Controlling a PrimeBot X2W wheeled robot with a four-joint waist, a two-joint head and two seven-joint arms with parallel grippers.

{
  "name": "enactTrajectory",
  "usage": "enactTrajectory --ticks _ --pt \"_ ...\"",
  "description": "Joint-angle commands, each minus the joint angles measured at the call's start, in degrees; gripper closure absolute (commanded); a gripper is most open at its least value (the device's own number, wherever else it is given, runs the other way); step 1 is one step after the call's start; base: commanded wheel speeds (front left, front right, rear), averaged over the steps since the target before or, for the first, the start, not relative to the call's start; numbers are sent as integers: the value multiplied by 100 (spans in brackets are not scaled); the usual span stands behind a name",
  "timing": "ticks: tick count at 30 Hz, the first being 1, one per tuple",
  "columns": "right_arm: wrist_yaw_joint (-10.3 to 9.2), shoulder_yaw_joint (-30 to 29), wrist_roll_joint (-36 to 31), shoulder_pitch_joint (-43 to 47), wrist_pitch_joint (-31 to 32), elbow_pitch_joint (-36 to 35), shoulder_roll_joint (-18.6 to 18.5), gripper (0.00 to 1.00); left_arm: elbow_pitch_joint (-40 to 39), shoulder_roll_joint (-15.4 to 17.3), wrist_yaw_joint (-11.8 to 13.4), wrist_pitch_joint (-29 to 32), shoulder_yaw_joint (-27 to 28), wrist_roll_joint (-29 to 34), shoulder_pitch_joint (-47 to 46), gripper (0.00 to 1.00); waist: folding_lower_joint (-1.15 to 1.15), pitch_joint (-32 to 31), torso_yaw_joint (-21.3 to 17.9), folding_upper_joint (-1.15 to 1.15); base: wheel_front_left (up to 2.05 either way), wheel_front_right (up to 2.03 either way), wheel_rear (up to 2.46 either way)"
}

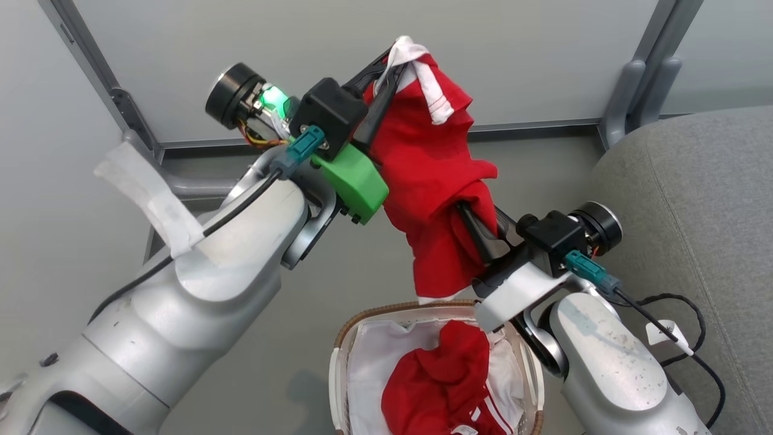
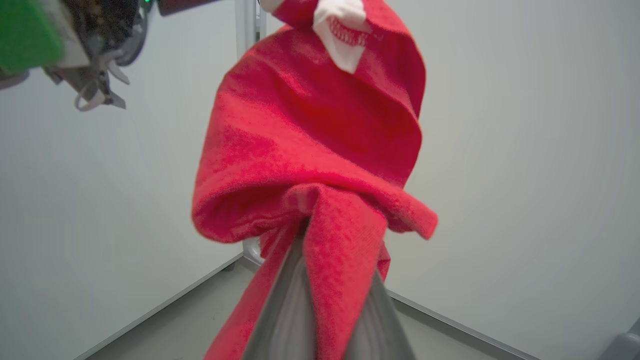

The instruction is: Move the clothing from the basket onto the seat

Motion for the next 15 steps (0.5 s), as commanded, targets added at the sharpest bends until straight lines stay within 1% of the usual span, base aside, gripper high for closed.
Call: enactTrajectory --ticks 1,5,10,15 --pt "-4 -64 -28 90 -12 -40 -22 100 63 -23 -34 -115 68 -95 177 0 0 50 -34 45 0 0 0" --pt "-4 -224 -61 123 -12 -82 -20 100 199 -89 -82 -317 189 -198 544 0 0 100 -36 45 0 0 0" --pt "-4 -404 -124 138 -12 -115 -20 100 363 -97 -129 -383 398 -295 1032 0 0 156 -31 45 0 0 0" --pt "-4 -577 -203 163 -12 -165 -20 100 172 -107 -123 -374 723 -121 1525 0 0 227 -49 45 0 0 0"
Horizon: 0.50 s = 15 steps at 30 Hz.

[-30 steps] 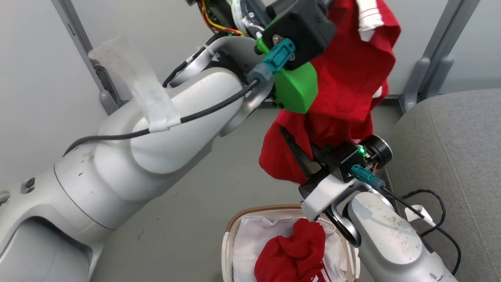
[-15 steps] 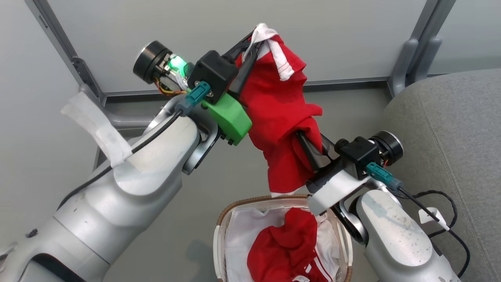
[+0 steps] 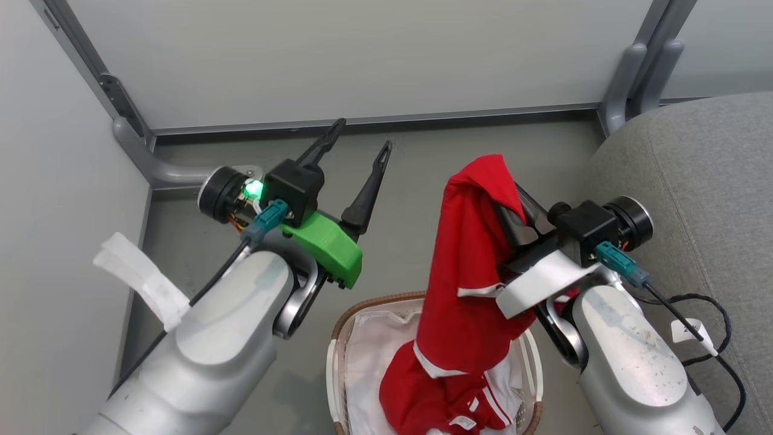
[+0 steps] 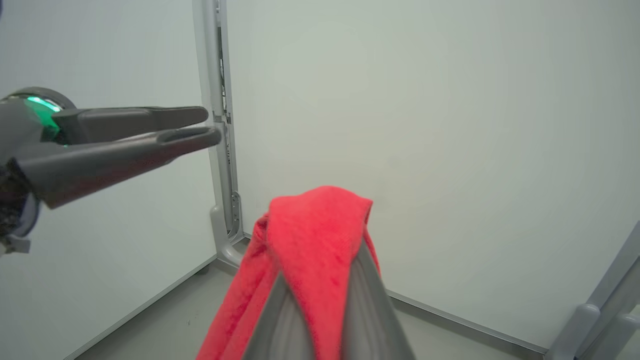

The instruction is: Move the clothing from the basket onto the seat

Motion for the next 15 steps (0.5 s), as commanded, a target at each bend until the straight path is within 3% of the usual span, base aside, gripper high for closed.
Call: enactTrajectory --ticks 1,8,15 --pt "-5 -79 -71 79 -12 -26 -19 100 -89 -19 19 -16 109 141 247 0 0 36 -28 45 0 0 0" --pt "-5 -345 -118 65 -12 -123 -21 100 -492 -179 14 -10 686 494 1124 0 0 209 -345 45 0 0 0" --pt "-6 -628 -161 -29 -12 -244 -17 100 -679 -311 -176 -11 1180 869 1720 0 0 457 -1057 45 0 0 0"
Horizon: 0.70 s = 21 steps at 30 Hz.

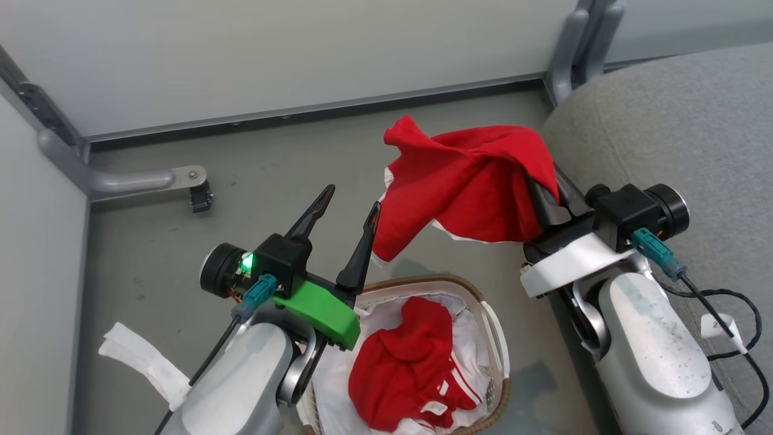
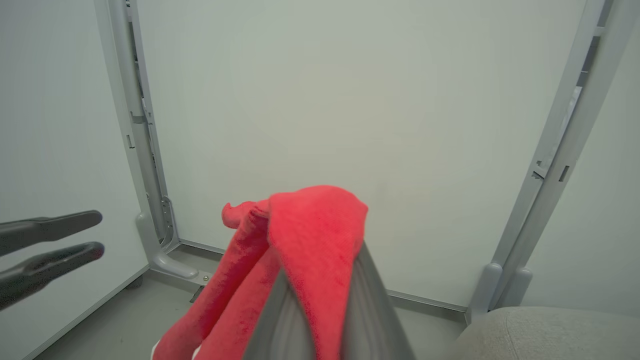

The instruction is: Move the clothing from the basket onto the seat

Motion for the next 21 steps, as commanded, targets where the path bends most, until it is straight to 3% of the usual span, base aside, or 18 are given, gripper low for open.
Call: enactTrajectory --ticks 1,12,21 --pt "-6 -65 -13 -41 -12 -51 -15 100 -28 -22 -45 -2 90 77 137 0 0 236 -510 45 0 0 0" --pt "-6 -770 -50 121 -12 -175 -8 100 11 -153 -367 -3 375 584 398 0 0 637 -1710 45 0 0 0" --pt "-6 -1178 92 215 -12 -142 -8 100 194 -210 -525 -3 364 764 366 0 0 779 -2186 45 0 0 0"
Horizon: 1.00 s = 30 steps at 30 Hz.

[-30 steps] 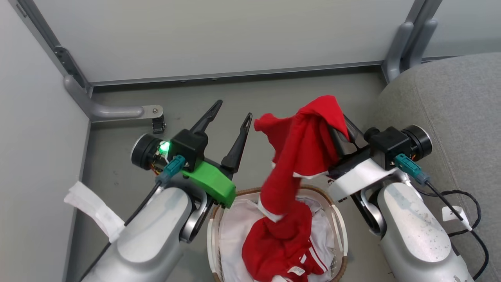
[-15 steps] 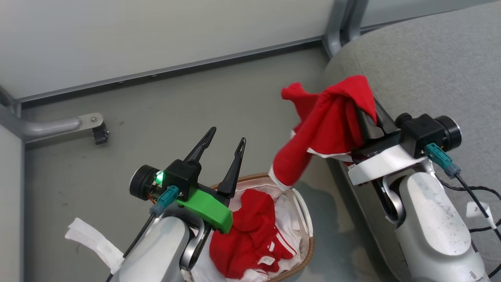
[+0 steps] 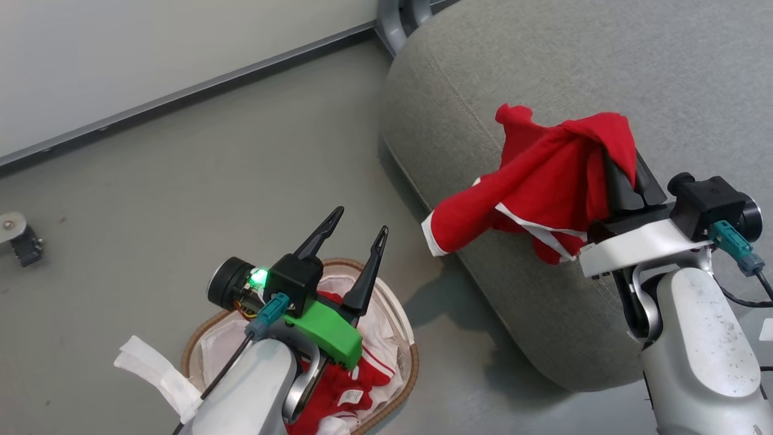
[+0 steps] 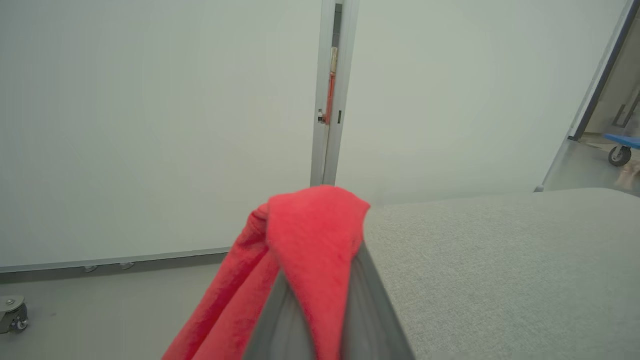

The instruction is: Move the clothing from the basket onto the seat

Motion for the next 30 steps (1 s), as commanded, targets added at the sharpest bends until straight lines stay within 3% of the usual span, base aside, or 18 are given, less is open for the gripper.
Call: enactTrajectory --ticks 1,10,19,25,30 --pt "-6 -26 42 72 -12 3 -3 100 38 2 -41 -3 -9 40 6 0 0 193 -262 44 0 0 0" --pt "-6 -402 -85 -455 -13 115 -10 100 92 -29 -138 -3 -128 199 -155 0 0 454 -6 44 0 0 0" --pt "-6 -1618 -1260 -2170 -12 50 -7 100 57 38 -179 -3 -241 367 -433 0 0 1114 584 44 0 0 0" --pt "-6 -2523 -1789 -3320 -12 299 -608 100 3 13 -198 -3 -333 433 -678 0 0 1588 1076 44 0 0 0" --pt "-6 -3177 -2164 -3915 -7 941 -1495 100 -150 -117 -201 -2 -355 414 -889 0 0 1933 1579 44 0 0 0"
